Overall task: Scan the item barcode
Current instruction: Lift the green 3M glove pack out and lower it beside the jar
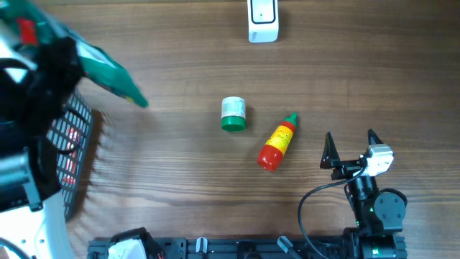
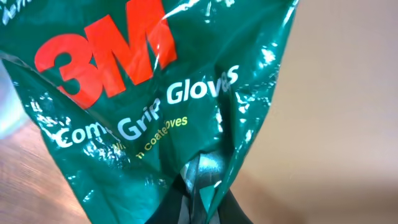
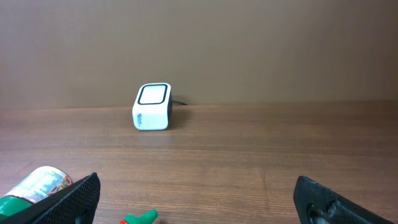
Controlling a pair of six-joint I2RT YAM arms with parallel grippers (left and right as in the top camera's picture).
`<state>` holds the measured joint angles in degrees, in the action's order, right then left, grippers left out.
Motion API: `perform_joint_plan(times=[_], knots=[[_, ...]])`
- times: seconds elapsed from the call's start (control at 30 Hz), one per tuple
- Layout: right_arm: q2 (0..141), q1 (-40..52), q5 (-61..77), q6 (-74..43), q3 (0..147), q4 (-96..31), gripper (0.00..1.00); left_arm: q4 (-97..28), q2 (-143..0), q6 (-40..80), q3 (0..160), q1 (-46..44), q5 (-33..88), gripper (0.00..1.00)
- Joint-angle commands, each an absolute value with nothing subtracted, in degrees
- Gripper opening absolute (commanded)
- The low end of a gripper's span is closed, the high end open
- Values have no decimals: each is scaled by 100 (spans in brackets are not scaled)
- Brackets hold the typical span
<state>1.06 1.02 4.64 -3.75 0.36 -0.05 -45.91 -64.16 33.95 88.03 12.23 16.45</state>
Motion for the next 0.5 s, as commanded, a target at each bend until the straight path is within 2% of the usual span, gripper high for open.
perform_joint_plan(times=[0.0, 0.47], knots=[[102, 89, 401, -316, 32, 8, 100, -4845, -6451, 2202, 8803, 495, 1706, 4], [102, 89, 401, -316, 32, 8, 100, -5616, -7599, 1474, 8803, -1234, 1638, 4]])
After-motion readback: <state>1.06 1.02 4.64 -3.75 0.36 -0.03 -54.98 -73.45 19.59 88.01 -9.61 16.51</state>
